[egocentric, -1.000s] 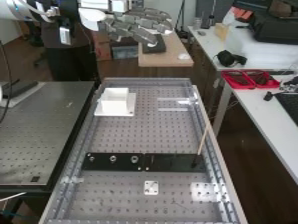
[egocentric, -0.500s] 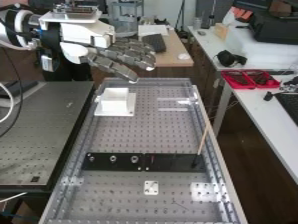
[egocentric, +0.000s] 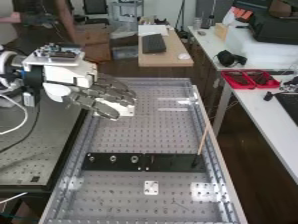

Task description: Grab the smaller nut and place it in the white container

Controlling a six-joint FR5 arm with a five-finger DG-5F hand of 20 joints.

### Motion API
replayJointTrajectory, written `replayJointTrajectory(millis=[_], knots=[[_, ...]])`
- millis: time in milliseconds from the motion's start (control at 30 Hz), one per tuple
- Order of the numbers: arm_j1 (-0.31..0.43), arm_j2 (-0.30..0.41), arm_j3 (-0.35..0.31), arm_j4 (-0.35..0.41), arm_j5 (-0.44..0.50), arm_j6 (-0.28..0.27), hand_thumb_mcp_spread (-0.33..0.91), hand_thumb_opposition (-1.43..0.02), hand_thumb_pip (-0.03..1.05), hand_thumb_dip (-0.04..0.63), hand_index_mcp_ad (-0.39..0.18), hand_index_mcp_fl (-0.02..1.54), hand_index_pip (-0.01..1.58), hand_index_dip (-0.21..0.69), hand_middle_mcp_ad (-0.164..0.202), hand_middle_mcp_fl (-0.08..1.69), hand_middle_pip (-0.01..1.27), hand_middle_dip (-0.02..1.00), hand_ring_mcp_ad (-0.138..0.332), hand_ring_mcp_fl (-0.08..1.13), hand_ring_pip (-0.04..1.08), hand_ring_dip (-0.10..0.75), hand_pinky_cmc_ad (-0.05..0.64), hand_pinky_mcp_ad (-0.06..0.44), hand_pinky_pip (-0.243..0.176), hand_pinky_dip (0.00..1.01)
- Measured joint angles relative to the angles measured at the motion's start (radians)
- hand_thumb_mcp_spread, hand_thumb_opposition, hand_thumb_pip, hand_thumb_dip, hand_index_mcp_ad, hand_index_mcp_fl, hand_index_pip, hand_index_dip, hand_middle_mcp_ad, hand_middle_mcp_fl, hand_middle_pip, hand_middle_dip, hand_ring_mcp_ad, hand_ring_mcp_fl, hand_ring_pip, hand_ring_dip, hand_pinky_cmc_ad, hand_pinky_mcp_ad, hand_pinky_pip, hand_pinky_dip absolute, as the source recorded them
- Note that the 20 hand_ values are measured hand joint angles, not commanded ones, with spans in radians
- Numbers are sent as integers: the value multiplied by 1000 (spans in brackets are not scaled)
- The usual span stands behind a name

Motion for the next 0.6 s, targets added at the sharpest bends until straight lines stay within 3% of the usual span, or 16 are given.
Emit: replayJointTrajectory(millis=[600], knots=[[-93, -55, -140, 193, -47, -68, 405, -836, 480, 141, -147, 40, 1129, 164, 61, 10, 140, 286, 171, 0, 89, 91, 375, 305, -75, 187]])
